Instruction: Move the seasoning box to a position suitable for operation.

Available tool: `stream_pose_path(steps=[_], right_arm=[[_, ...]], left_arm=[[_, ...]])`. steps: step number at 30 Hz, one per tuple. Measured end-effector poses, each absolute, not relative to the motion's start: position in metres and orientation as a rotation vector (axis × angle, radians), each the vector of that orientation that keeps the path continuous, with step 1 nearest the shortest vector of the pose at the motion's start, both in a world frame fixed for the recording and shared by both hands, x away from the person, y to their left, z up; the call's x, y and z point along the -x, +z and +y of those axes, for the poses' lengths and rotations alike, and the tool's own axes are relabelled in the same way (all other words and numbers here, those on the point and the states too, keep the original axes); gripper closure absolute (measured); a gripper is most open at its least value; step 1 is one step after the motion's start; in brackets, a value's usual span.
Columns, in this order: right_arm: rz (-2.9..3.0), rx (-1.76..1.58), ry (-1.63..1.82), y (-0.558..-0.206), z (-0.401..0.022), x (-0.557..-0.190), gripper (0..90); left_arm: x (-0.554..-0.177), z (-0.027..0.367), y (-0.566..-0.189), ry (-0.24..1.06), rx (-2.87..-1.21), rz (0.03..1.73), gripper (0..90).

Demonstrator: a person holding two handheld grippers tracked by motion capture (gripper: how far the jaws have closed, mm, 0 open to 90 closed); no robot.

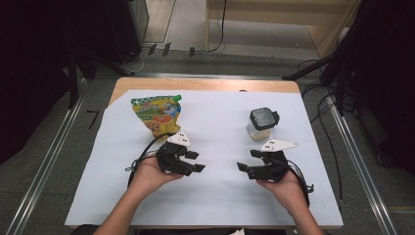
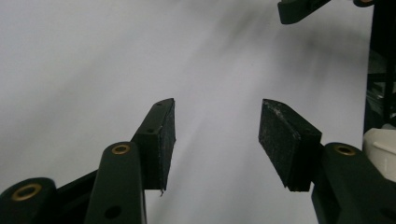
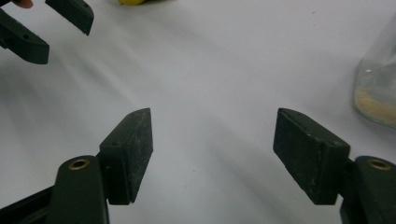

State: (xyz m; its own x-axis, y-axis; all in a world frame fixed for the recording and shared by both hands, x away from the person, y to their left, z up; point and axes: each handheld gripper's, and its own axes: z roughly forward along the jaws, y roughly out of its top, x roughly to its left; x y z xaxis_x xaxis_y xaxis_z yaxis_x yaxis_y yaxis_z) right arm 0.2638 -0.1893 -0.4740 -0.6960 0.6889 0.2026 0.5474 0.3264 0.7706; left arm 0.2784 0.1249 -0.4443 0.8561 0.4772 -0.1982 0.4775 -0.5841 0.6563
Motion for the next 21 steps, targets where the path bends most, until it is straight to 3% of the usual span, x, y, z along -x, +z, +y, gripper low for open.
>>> stream_pose_path(steps=[14, 21], right_arm=[[2.446, -1.077, 1.323, -0.4731, -0.1842, -0.2662, 41.0], [2.443, -1.032, 1.327, -0.4749, -0.1799, -0.2665, 39.7]], left_arm=[[-0.2795, 0.1353, -0.4440, 0.007, -2.260, 0.702, 41.3], [-0.2786, 0.1332, -0.4440, 0.014, -2.267, 0.695, 41.2]])
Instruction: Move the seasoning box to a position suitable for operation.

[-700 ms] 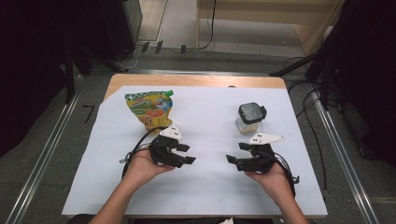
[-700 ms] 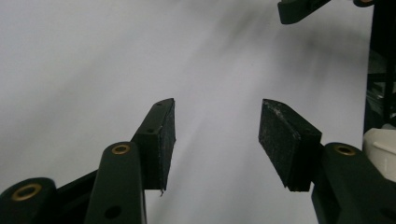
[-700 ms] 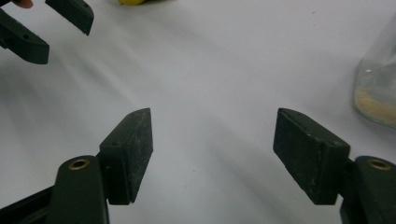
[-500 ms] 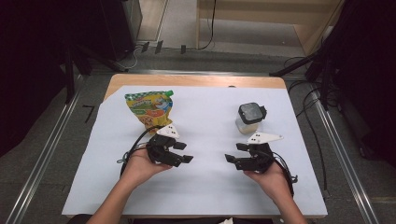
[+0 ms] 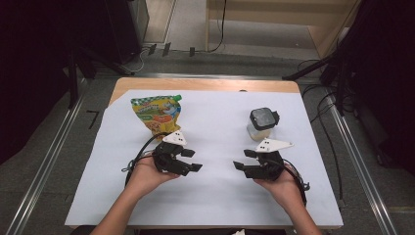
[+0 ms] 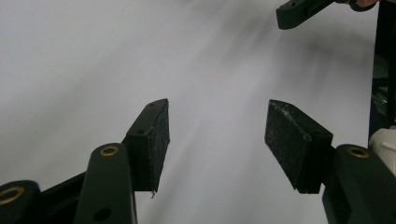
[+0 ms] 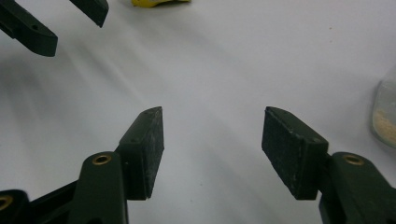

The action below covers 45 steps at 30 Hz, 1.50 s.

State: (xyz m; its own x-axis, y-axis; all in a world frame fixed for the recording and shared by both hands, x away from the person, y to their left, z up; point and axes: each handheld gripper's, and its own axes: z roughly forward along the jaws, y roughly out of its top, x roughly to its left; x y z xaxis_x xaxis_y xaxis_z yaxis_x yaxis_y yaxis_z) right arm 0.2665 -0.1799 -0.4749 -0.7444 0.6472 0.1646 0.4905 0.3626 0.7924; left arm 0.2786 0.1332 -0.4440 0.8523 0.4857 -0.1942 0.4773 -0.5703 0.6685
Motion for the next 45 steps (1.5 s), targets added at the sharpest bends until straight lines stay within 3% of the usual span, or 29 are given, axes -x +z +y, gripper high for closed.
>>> stream_pose_path(steps=[45], right_arm=[[2.356, -1.145, 1.301, -0.468, -0.210, -0.279, 36.8]], left_arm=[[-0.276, 0.138, -0.441, 0.019, -2.272, 0.701, 38.8]])
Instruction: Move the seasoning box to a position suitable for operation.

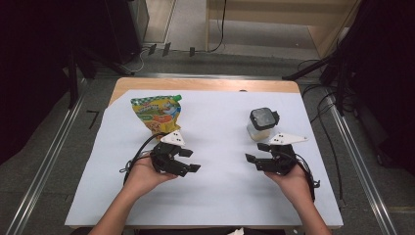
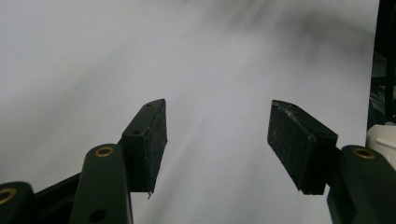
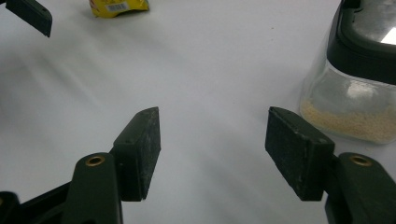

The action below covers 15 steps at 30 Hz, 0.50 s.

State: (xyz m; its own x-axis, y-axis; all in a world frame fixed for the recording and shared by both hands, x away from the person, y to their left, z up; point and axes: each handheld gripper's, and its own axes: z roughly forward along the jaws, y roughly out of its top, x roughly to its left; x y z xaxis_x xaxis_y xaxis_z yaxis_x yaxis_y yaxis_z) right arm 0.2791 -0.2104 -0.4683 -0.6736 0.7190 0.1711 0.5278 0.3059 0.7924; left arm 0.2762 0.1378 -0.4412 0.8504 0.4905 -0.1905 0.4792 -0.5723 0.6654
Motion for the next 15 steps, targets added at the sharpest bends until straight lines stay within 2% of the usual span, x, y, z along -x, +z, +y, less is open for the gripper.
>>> stream_pose_path(steps=[15], right_arm=[[2.349, -1.142, 1.285, -0.4695, -0.2162, -0.2818, 37.6]], left_arm=[[-0.2754, 0.1408, -0.4398, 0.046, -2.259, 0.699, 40.1]])
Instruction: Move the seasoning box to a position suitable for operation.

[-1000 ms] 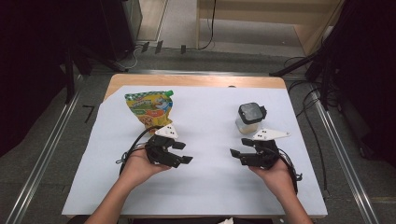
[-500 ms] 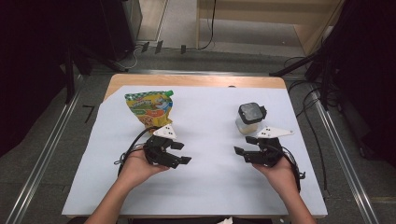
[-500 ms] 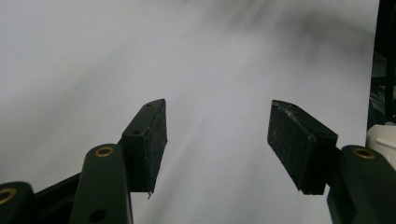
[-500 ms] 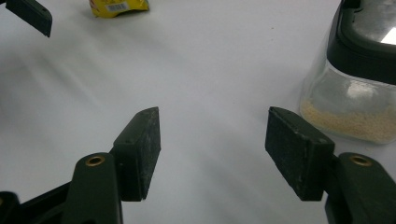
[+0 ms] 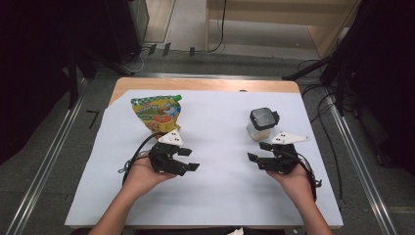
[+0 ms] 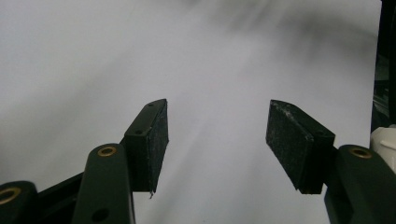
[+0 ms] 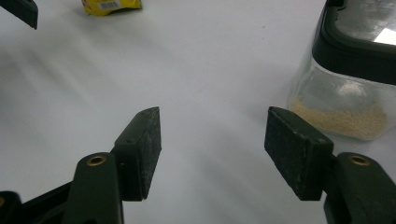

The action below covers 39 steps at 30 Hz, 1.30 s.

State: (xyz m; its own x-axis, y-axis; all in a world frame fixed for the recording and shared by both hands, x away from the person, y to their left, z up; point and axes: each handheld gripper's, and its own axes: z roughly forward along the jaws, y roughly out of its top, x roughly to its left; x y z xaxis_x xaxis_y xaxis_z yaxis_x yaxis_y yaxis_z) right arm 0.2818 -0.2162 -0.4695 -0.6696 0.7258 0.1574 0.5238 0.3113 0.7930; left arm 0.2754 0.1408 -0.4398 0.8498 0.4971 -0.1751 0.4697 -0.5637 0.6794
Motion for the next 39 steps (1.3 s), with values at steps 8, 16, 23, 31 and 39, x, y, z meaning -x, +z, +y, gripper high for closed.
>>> stream_pose_path(steps=[8, 16, 23, 31, 39], right_arm=[[2.291, -1.201, 1.246, -0.471, -0.227, -0.288, 37.6], [2.176, -1.309, 1.232, -0.475, -0.248, -0.304, 35.4], [2.127, -1.388, 1.198, -0.482, -0.252, -0.316, 31.9], [2.054, -1.428, 1.212, -0.484, -0.246, -0.338, 22.9], [2.061, -1.383, 1.147, -0.483, -0.235, -0.347, 17.6]], left_arm=[[-0.277, 0.142, -0.441, 0.041, -2.267, 0.706, 39.8], [-0.278, 0.144, -0.442, 0.041, -2.264, 0.716, 39.7], [-0.278, 0.142, -0.443, 0.037, -2.270, 0.715, 39.7], [-0.276, 0.143, -0.444, 0.050, -2.272, 0.723, 39.9], [-0.275, 0.143, -0.444, 0.051, -2.273, 0.723, 40.0]])
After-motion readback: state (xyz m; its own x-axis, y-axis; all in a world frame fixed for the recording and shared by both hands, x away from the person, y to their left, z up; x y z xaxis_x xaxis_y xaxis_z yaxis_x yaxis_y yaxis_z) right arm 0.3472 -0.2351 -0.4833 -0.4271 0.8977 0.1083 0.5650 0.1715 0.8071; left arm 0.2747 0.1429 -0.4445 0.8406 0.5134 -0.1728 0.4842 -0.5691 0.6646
